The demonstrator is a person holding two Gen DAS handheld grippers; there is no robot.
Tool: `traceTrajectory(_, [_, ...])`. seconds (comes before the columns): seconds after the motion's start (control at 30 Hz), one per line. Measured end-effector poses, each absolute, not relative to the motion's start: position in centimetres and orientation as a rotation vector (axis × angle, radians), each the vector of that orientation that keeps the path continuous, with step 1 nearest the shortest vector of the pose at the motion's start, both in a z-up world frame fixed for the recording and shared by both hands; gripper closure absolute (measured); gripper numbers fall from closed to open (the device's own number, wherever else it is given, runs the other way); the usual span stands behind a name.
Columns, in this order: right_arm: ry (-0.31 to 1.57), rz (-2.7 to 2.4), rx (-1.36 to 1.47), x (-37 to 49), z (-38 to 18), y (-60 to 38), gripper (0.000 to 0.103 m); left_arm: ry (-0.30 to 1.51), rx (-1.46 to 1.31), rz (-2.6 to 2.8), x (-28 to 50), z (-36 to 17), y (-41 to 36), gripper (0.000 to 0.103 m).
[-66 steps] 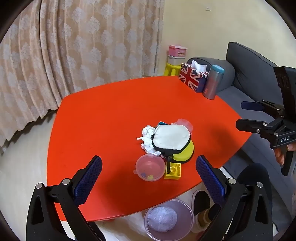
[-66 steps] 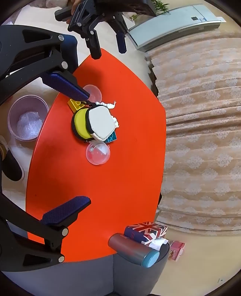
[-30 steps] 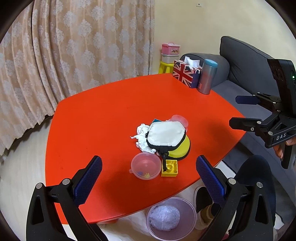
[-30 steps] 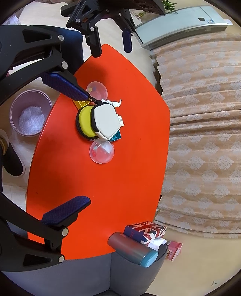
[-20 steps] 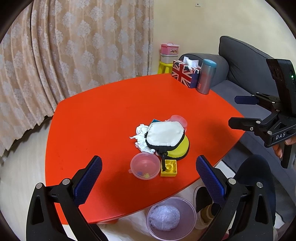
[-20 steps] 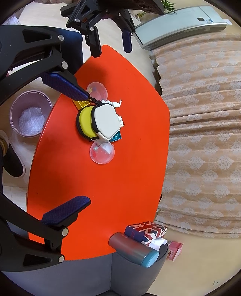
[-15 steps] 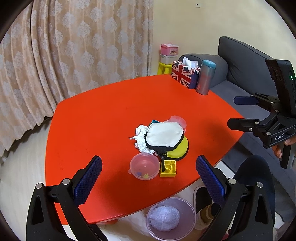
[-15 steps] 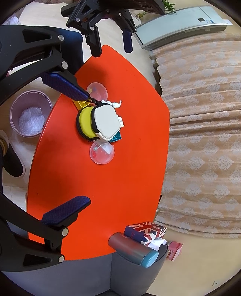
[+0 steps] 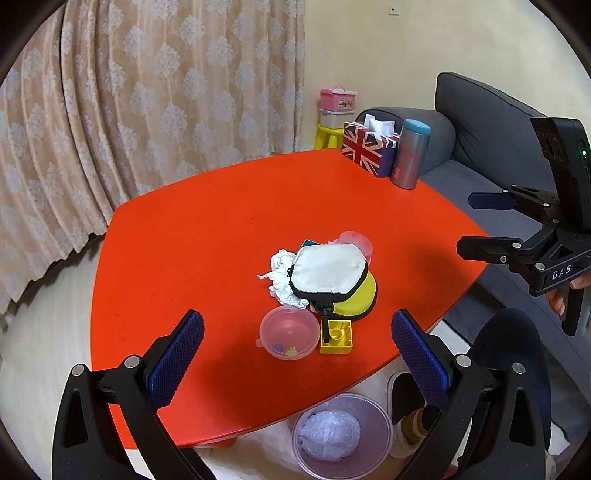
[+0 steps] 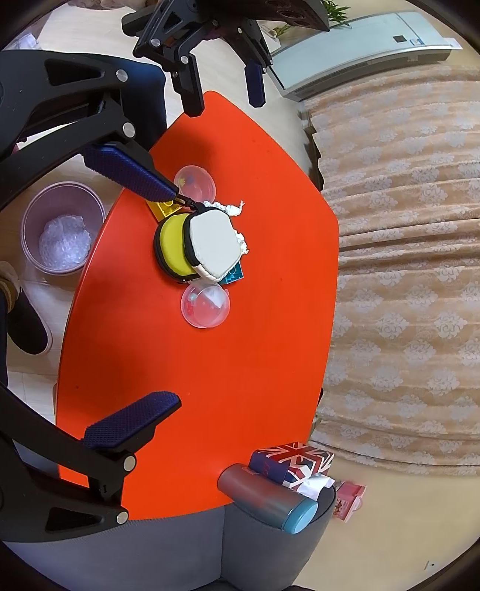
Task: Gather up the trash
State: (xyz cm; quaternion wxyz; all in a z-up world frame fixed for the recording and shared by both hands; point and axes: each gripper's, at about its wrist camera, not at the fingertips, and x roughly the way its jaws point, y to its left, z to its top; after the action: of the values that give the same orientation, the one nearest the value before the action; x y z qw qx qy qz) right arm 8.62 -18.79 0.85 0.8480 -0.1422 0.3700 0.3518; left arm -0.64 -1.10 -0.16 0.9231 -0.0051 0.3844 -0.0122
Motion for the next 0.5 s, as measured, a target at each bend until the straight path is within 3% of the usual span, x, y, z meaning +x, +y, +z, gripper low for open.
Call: traceTrajectory(0.5, [0.783, 0.754, -0.307, 8.44, 0.71, -18.56, 0.003, 0.779, -0.009, -0.023, -0.35, -0.36, -1.13, 0.006])
